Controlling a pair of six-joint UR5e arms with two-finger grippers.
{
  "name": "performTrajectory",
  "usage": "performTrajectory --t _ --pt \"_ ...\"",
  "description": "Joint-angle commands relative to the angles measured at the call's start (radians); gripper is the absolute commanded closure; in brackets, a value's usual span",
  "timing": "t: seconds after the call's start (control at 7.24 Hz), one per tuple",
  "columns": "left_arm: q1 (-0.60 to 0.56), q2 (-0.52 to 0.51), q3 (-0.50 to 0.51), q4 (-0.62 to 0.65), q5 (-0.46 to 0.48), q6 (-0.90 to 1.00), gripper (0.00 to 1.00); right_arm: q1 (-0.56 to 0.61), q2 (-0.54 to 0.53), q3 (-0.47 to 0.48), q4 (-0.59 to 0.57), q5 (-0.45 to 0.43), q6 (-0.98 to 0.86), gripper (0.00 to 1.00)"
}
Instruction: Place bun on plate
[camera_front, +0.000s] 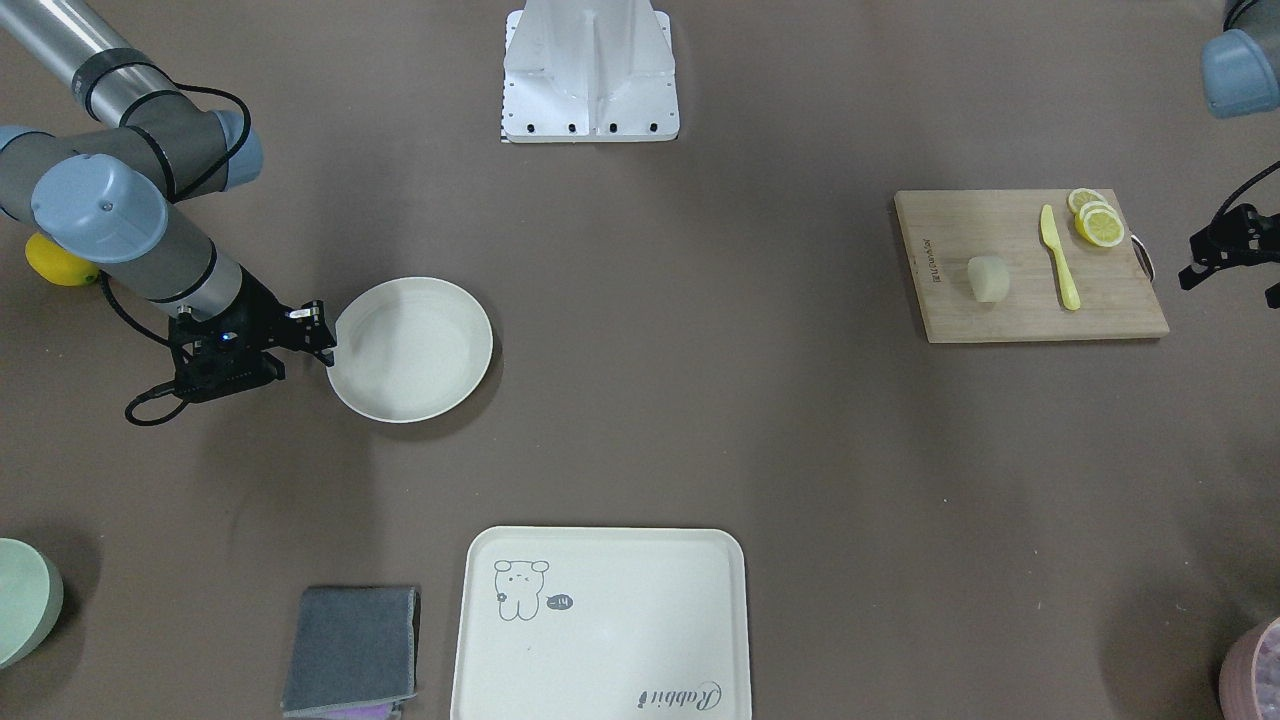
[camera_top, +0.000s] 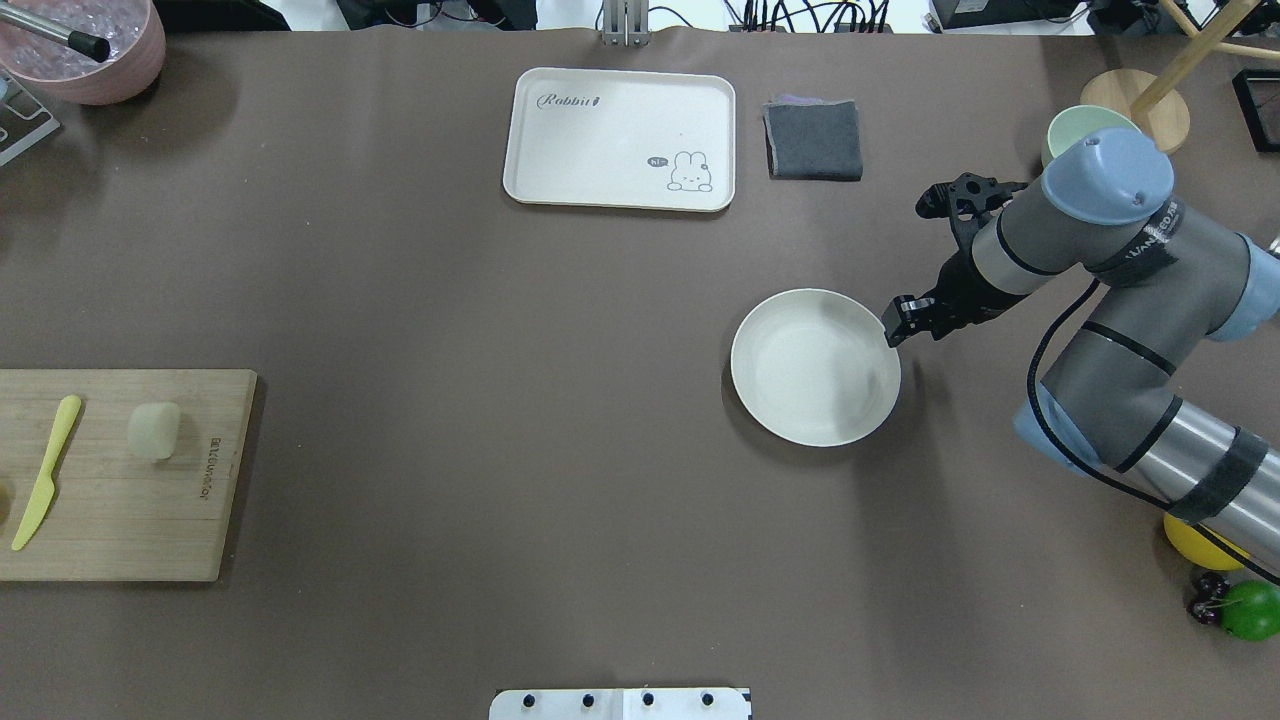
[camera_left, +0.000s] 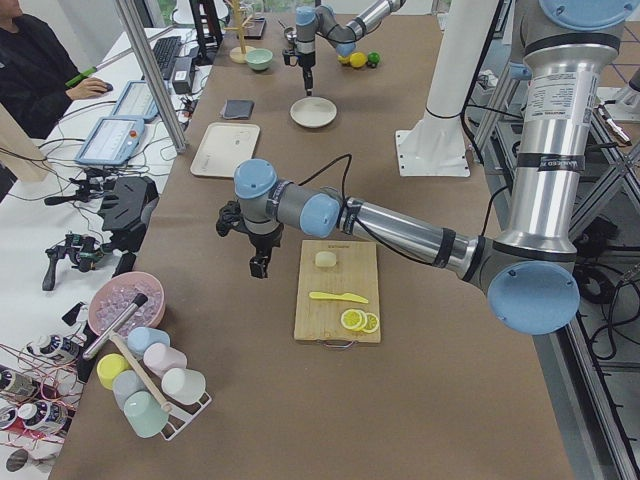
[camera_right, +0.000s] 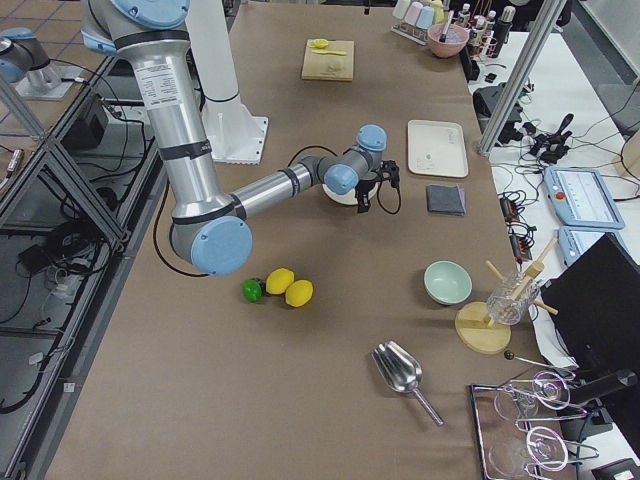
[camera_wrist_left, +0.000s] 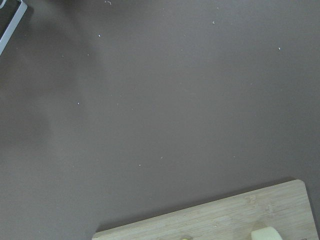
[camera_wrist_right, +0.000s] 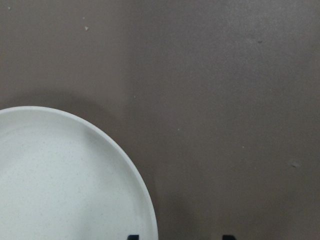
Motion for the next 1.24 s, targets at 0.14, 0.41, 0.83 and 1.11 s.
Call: performTrajectory --t 0.14,0.41,0.83,1.11 --pt "0.000 -0.003 0.005 0.001 0.001 -0.002 0.02 -0.017 0.006 -0.041 0.082 0.006 0.073 0.56" --pt "0.000 -0.003 0.009 0.001 0.001 0.000 0.02 -0.017 0.010 -0.043 0.080 0.017 0.077 1.00" --pt "0.000 -0.021 0.016 0.001 -0.001 -0.099 0.02 -0.008 0.025 -0.040 0.080 0.064 0.110 1.00" --pt "0.046 -0.049 -0.010 -0.046 -0.001 -0.312 0.03 0.009 0.060 -0.032 0.080 0.095 0.205 1.00"
